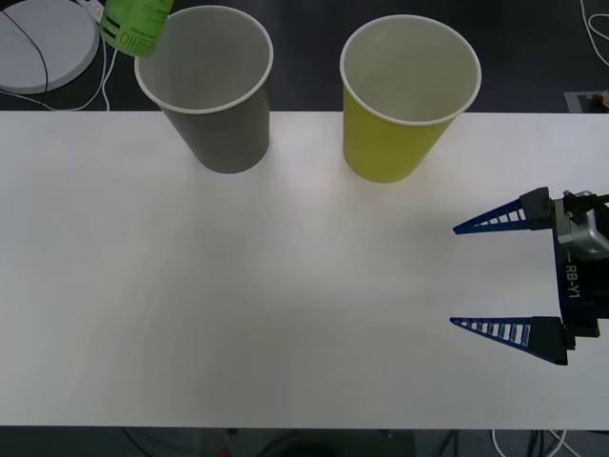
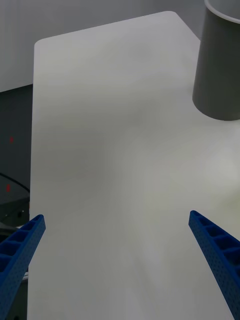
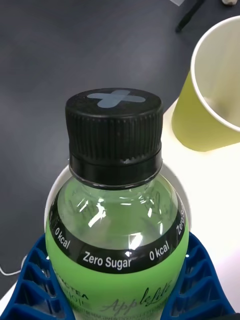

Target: Put the can into the green bin and the plastic bottle into the gray bin

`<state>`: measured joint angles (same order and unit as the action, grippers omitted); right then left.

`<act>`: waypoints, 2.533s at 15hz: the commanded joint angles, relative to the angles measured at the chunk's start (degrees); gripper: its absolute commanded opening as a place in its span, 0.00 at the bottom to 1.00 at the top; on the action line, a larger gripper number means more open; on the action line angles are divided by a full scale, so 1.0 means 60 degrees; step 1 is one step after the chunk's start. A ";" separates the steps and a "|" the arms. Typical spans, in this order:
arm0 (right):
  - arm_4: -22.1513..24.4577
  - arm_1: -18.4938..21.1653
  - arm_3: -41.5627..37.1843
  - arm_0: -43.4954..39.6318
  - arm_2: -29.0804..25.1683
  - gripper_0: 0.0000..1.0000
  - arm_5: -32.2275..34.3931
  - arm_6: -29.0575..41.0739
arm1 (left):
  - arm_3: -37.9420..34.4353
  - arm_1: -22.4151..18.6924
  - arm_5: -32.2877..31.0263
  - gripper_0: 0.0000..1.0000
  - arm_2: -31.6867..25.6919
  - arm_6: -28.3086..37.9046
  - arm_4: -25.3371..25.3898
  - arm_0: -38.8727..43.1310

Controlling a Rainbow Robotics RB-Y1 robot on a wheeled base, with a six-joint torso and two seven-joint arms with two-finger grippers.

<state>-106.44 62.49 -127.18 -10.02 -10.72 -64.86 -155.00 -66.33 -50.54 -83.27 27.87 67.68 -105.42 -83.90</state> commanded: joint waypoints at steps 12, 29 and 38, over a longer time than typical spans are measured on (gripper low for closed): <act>0.0000 0.0000 0.0000 0.0000 0.0000 1.00 0.0000 0.0000 | 0.0421 0.0952 0.0621 0.12 -0.0001 0.0131 -0.0609 -0.0050; 0.0000 0.0000 0.0000 0.0000 0.0000 1.00 0.0000 0.0000 | 0.0450 0.0894 0.0577 1.00 -0.0001 -0.0001 -0.0491 -0.0020; 0.0000 0.0000 0.0000 0.0000 0.0000 1.00 0.0000 0.0000 | -0.1776 -0.0308 0.0694 1.00 -0.0294 0.0409 -0.0008 0.1401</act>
<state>-106.44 62.49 -127.18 -10.02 -10.72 -64.86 -155.00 -74.80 -50.85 -79.09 26.69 70.12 -106.31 -77.07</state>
